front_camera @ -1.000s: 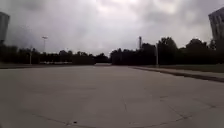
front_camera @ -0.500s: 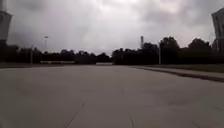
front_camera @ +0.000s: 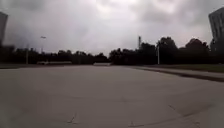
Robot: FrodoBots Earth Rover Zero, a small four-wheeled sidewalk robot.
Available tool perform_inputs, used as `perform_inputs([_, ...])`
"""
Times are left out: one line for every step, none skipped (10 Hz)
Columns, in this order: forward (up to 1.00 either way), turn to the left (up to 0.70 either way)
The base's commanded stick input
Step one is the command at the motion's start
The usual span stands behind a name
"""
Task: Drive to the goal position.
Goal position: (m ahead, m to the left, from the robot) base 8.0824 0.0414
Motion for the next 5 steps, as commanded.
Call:
perform_inputs([0.70, 0.00])
perform_inputs([0.70, 0.00])
perform_inputs([0.70, 0.00])
perform_inputs([0.70, 0.00])
perform_inputs([0.70, 0.00])
